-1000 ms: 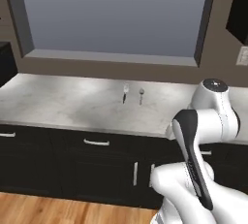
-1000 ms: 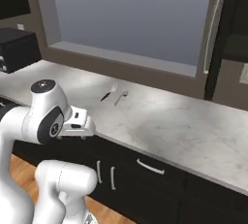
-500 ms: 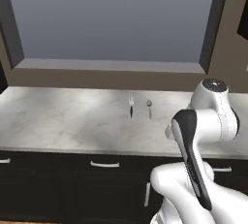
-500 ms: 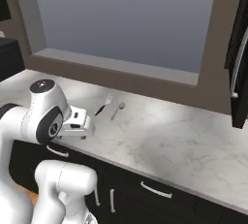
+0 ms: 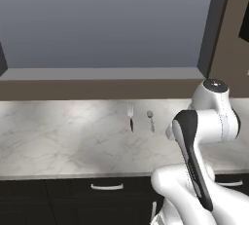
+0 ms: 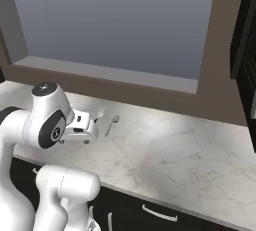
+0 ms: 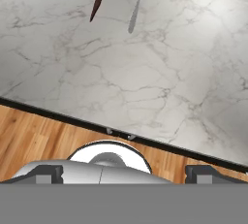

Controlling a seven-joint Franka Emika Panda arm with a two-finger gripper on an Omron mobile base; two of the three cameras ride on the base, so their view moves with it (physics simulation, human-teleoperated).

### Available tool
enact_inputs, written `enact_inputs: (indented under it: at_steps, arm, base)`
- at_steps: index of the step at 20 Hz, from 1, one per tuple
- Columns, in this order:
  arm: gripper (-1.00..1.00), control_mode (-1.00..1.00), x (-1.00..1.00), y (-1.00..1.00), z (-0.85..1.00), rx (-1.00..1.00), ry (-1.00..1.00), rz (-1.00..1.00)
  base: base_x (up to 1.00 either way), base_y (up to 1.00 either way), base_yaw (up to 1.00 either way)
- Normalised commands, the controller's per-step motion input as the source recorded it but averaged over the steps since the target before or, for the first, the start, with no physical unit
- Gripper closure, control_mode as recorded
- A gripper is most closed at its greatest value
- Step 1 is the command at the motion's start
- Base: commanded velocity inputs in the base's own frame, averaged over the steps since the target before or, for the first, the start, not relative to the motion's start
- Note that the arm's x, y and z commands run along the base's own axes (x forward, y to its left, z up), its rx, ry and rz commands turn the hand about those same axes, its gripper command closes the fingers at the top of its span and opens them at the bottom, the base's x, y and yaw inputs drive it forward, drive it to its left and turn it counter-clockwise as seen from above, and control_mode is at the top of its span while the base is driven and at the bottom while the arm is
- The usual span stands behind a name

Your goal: Organize the utensils by type. Pick up the wooden spoons from the counter and place them in the open cabinet. Then pick up the metallic utensils from the counter and place them in the open drawer.

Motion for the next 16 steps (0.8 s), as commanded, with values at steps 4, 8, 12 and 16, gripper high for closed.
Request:
enact_inputs:
  at_steps: [4,8,12,16]
  arm:
    - [-1.0,1.0,0.0,0.0,0.0,0.0,0.0,0.0]
    - [-1.0,1.0,0.0,0.0,0.0,0.0,0.0,0.0]
    - [-1.0,1.0,0.0,0.0,0.0,0.0,0.0,0.0]
    - [-1.0,1.0,0.0,0.0,0.0,0.0,0.0,0.0]
  base:
    - [0.15,0.4,-0.23]
    - [0.1,0.42,-0.24]
    - [0.0,0.36,-0.26]
    - [-0.16,0.15,-0.34]
